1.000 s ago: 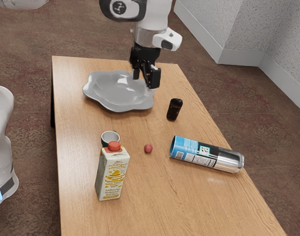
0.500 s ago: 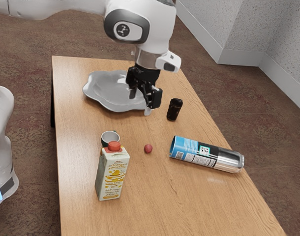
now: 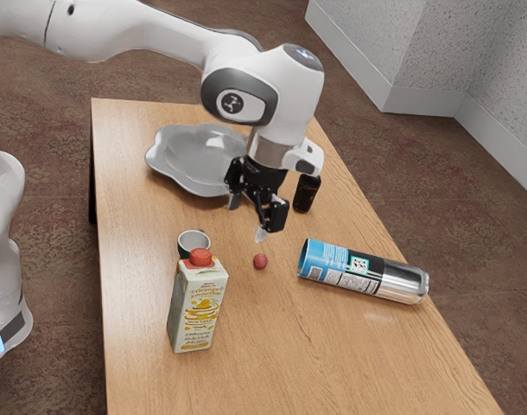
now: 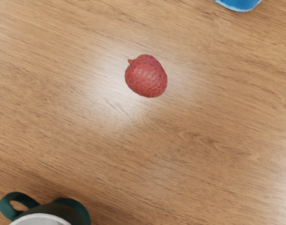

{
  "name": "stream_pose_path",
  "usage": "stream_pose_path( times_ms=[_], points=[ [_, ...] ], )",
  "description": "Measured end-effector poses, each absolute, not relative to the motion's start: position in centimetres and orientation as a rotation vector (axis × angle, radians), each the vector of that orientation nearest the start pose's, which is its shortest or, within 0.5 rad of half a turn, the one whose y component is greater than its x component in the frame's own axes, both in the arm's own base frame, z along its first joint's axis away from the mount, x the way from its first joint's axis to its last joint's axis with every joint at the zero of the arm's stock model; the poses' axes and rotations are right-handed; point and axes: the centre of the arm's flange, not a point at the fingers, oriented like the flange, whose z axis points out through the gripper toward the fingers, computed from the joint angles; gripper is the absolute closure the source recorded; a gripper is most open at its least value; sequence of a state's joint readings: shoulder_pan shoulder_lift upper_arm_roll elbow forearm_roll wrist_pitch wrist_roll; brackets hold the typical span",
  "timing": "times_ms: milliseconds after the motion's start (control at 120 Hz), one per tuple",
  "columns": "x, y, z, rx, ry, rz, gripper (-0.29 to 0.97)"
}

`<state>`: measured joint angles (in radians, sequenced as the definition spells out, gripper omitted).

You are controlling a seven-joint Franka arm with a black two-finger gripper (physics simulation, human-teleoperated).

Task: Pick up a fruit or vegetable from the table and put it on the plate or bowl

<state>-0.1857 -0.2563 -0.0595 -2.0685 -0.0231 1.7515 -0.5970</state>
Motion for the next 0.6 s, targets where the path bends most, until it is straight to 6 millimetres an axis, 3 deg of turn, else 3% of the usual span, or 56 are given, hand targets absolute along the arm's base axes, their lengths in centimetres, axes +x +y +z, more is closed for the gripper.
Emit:
stream_pose_path(
  times_ms=[100, 300, 600],
  points=[
    [47.6, -10.9, 52.6, -3.063, -0.597, 0.118, 0.00],
    [48.9, -10.9, 50.3, -3.044, -0.600, 0.172, 0.00],
    [49.7, -11.0, 47.5, -3.037, -0.601, 0.197, 0.00]
  ],
)
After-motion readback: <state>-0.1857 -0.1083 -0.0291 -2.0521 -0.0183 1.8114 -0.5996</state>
